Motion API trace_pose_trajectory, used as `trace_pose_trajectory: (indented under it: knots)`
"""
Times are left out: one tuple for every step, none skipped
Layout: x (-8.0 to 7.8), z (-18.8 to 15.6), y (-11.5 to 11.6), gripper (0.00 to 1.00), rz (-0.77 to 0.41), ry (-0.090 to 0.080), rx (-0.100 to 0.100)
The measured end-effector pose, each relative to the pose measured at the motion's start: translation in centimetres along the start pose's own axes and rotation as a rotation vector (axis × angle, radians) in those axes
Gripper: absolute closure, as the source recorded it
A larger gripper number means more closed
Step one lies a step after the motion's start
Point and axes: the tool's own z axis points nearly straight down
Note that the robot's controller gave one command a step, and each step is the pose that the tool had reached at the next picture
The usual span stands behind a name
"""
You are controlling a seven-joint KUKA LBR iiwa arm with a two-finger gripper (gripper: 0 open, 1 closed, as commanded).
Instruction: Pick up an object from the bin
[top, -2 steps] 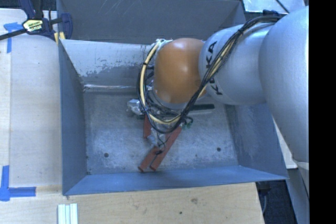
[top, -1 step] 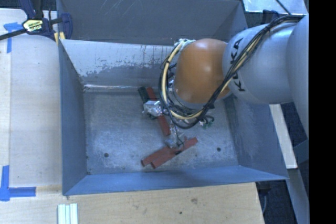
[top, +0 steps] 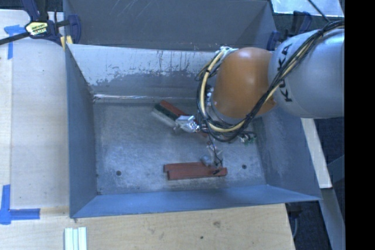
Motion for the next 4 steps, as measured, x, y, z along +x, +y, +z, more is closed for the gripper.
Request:
trace_pose_trajectory:
  knots:
    - [1.0, -1.0, -1.2, 0.00, -0.325, 0.000, -0.002]
    - [1.1, -2.3, -3.2, 0.00, -0.266, -0.002, 0.000]
    - [1.2, -2.4, -1.2, 0.00, -0.027, 0.000, 0.000]
    - [4.5, -1.0, -1.3, 0.00, -0.171, -0.002, 0.000]
